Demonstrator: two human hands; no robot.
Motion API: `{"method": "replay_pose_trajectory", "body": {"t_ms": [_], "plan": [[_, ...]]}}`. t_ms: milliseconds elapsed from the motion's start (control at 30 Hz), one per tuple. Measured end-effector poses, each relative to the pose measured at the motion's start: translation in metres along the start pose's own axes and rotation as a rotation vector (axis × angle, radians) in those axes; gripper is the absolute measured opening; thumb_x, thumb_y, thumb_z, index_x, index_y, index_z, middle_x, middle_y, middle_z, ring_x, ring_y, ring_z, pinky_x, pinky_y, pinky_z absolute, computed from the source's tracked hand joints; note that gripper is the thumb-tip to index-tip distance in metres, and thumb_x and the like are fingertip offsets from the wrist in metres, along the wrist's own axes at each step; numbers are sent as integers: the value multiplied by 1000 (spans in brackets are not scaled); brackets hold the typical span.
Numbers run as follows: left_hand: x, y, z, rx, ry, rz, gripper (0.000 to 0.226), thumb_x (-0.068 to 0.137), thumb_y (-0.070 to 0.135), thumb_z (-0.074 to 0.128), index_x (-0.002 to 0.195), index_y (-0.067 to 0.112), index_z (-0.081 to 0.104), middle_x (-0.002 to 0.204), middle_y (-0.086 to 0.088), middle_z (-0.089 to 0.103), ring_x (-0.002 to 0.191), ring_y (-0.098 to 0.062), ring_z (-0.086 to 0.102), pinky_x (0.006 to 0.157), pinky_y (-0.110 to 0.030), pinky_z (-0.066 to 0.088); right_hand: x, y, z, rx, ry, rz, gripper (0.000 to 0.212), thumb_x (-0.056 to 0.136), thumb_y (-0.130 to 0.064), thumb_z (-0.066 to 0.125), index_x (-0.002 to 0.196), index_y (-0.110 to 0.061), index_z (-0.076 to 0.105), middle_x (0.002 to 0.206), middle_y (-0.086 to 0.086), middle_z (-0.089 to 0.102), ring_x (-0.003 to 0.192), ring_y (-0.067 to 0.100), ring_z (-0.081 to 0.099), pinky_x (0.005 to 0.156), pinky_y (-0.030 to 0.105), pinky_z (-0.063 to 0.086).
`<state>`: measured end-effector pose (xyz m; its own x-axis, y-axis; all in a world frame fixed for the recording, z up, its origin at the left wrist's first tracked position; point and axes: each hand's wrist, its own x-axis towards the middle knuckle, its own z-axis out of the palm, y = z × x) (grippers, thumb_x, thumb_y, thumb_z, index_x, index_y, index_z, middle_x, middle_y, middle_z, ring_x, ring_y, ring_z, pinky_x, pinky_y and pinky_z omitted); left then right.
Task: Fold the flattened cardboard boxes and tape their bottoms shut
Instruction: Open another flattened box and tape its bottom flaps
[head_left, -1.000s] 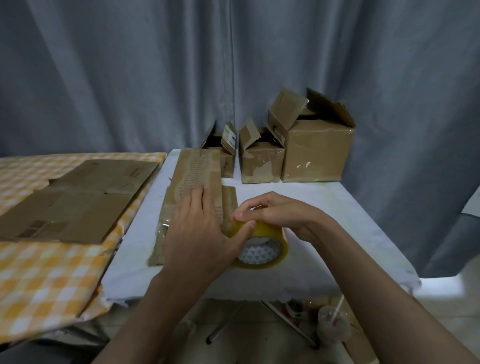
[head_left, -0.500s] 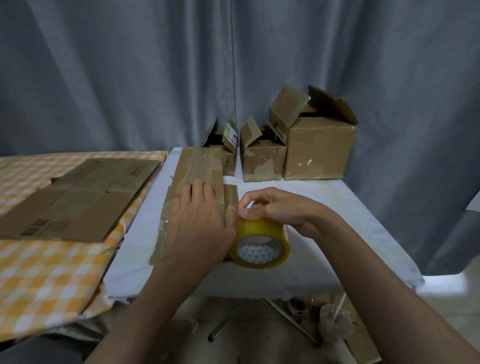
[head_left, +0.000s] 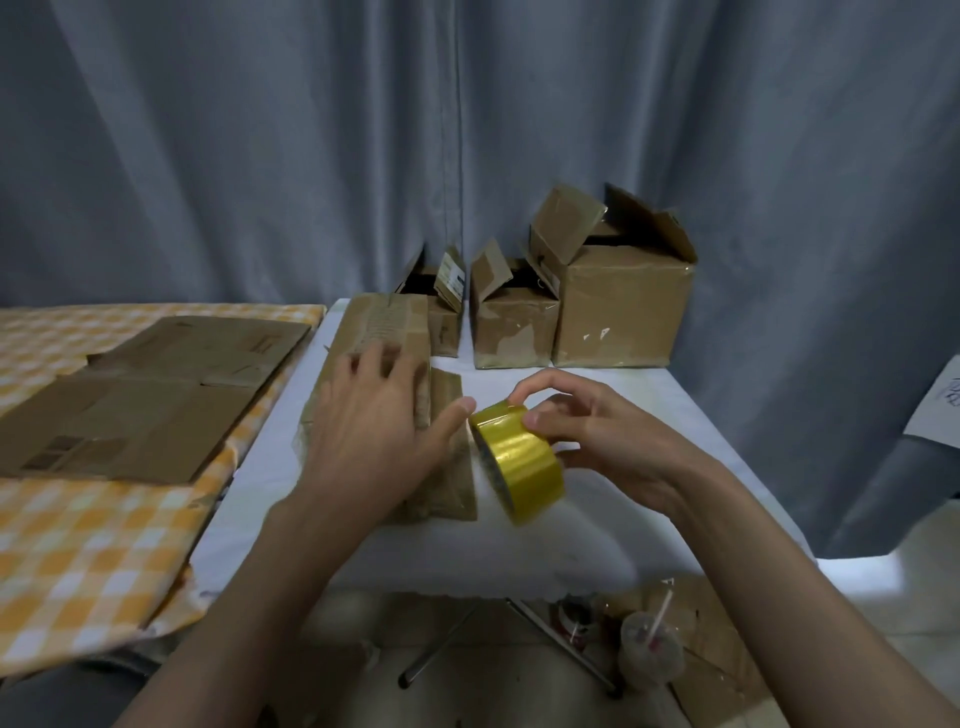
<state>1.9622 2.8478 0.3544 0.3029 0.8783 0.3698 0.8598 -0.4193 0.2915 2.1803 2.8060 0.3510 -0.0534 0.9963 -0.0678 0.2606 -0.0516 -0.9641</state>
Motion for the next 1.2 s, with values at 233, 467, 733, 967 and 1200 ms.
{"method": "replay_pose_trajectory", "body": {"t_ms": [233, 467, 733, 967, 1200], "plan": [[3, 21, -4, -143, 83, 201, 25, 82, 54, 71, 100, 38, 76, 102, 16, 69, 118, -9, 48, 120, -38, -5, -13, -4, 12, 22, 35, -105, 15, 96, -20, 64, 108, -27, 71, 95, 24, 59, 89, 32, 58, 76, 46, 46], [5, 24, 8, -175, 200, 67, 4, 84, 35, 74, 85, 33, 78, 79, 16, 69, 95, -9, 60, 118, -36, 8, -13, 8, 25, 30, 10, -57, 48, 96, -28, 64, 138, -45, 48, 102, 2, 75, 100, 19, 70, 94, 37, 56], [-2, 33, 15, -208, 320, 140, 8, 74, 33, 83, 80, 33, 78, 75, 17, 68, 93, -12, 53, 112, -36, 16, -14, 7, 29, -274, 178, -182, 30, 99, -25, 58, 121, -40, 43, 76, 4, 57, 72, 17, 53, 67, 30, 45], [-1, 36, 7, -259, 422, 180, 7, 74, 37, 83, 79, 36, 78, 73, 19, 69, 88, -8, 48, 103, -28, 16, -11, 15, 15, -295, 217, -338, 12, 101, -24, 56, 104, -28, 46, 76, 10, 54, 68, 18, 46, 62, 38, 41], [1, 32, 6, -60, 224, 140, 22, 88, 50, 61, 101, 39, 75, 101, 14, 72, 116, -16, 49, 119, -46, 8, -20, 11, 19, -287, 82, -413, 15, 102, -26, 55, 110, -33, 45, 94, 21, 62, 84, 37, 57, 71, 50, 50]]}}
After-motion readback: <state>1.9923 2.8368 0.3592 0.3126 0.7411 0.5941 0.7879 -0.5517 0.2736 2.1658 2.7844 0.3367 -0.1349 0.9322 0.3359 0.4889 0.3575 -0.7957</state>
